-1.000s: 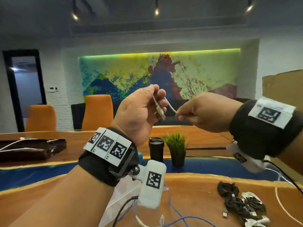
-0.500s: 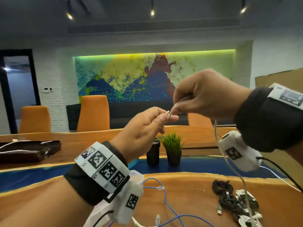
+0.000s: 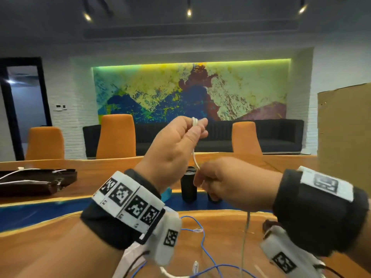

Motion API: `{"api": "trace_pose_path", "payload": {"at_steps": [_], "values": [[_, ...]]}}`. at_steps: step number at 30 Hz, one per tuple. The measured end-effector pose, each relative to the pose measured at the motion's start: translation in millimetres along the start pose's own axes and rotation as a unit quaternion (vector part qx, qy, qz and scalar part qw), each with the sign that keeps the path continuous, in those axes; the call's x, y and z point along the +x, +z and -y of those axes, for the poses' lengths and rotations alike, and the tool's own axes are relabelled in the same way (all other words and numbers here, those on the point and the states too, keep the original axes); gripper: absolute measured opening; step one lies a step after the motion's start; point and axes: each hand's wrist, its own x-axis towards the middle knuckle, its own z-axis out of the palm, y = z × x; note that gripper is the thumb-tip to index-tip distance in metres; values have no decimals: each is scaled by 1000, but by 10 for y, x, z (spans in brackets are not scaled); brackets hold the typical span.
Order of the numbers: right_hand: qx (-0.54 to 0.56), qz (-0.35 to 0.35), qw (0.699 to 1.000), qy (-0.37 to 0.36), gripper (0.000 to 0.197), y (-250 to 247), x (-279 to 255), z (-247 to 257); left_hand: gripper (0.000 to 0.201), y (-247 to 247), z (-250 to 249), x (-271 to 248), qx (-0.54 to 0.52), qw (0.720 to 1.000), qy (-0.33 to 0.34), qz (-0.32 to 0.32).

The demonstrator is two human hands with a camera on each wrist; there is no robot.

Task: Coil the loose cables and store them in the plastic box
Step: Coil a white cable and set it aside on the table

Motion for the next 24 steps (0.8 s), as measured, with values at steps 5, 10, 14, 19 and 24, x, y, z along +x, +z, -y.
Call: {"api": "trace_pose_path", "payload": {"at_steps": [5, 10, 14, 19, 24], "values": [[-24, -109, 994, -20, 22, -527, -139, -5, 13, -124, 157, -76, 180, 977, 27, 114], [-79, -178, 980, -31, 21, -636, -90, -91, 16, -58, 183, -121, 154, 976, 25, 151], [-150, -172, 973, -40, 18, -612, 24, -156, 18, -21, 279, -108, 150, 968, -31, 198], [-96, -184, 978, 15, 15, -561, 147, -484, 28, 2, 183, -169, -216, 955, -152, 138], [-68, -48, 996, 17, 18, 59, 195, -444, 23, 108, 209, -31, -336, 929, -157, 12]]}}
